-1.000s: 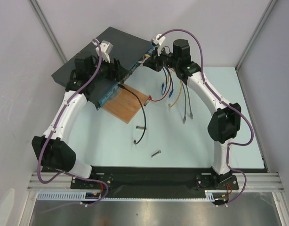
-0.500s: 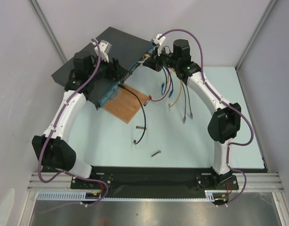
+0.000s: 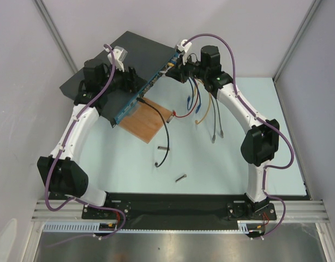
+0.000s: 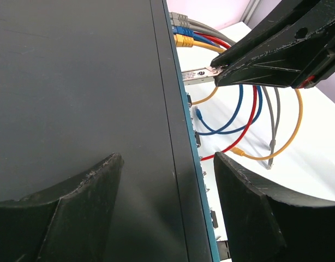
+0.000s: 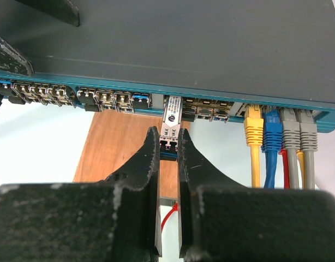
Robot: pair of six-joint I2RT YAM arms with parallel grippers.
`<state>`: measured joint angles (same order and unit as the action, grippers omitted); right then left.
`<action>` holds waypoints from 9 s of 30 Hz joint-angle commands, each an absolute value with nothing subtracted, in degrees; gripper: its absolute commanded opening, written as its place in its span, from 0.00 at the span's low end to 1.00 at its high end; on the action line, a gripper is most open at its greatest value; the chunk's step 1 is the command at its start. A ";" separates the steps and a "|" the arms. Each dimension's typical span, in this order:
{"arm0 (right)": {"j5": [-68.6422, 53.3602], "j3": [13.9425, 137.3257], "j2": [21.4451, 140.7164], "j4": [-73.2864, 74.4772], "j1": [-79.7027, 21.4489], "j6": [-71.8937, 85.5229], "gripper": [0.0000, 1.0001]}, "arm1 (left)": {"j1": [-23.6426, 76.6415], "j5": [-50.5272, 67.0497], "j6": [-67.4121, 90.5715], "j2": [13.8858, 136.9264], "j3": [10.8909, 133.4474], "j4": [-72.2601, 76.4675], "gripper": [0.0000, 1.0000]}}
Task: Insert the plug into the switch port
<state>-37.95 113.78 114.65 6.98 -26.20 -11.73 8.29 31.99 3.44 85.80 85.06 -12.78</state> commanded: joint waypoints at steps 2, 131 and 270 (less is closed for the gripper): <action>-44.91 116.37 112.94 -0.35 -31.64 -11.95 0.00 | 7.12 32.70 2.64 86.48 84.64 -13.27 0.74; -39.99 117.51 115.57 8.26 -25.58 -19.69 0.00 | 6.68 34.63 3.34 87.28 84.90 -11.69 0.75; -39.46 125.24 130.16 -13.88 -29.71 -0.53 0.13 | 4.92 35.95 1.32 88.51 85.69 -13.44 0.75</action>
